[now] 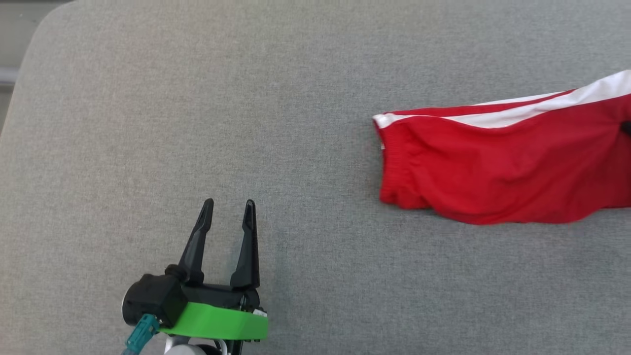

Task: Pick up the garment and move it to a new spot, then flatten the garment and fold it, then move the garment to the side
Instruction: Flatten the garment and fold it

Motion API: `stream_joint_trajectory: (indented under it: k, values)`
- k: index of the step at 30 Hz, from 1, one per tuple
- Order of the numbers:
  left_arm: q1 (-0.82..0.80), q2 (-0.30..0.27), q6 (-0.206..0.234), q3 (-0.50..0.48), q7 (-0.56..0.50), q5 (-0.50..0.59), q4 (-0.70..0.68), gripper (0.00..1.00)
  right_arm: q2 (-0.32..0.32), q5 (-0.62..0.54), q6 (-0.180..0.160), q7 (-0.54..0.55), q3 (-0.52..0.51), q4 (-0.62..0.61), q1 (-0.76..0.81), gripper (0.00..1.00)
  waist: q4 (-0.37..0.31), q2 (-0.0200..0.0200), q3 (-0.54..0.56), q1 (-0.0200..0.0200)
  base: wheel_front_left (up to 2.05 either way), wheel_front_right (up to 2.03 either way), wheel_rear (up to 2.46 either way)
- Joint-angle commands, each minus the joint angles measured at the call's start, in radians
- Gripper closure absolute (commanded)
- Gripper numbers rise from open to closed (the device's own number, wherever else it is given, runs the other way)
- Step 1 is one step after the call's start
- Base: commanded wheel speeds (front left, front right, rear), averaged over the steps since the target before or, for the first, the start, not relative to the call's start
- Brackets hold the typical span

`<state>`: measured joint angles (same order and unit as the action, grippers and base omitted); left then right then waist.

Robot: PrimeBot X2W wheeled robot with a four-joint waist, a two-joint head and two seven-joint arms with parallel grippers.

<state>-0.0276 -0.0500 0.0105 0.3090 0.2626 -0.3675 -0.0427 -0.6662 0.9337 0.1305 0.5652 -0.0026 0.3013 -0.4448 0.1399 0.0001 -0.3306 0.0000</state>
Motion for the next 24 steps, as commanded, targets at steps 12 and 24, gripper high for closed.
stream_joint_trajectory:
  k: [12,24]
  values:
    - [0.048,-0.002,0.024,0.034,0.003,-0.044,0.007,0.00,0.167,0.066,0.000,0.258,0.012,-0.371,0.051,1.00,-0.015,-0.0001,0.038,0.0000,0.00,0.00,0.00]
    - [-0.008,-0.002,0.016,0.086,0.003,-0.065,0.049,0.00,0.567,-0.303,0.000,0.256,0.096,-0.229,-0.080,1.00,0.051,-0.0001,0.054,0.0000,0.00,0.00,0.00]
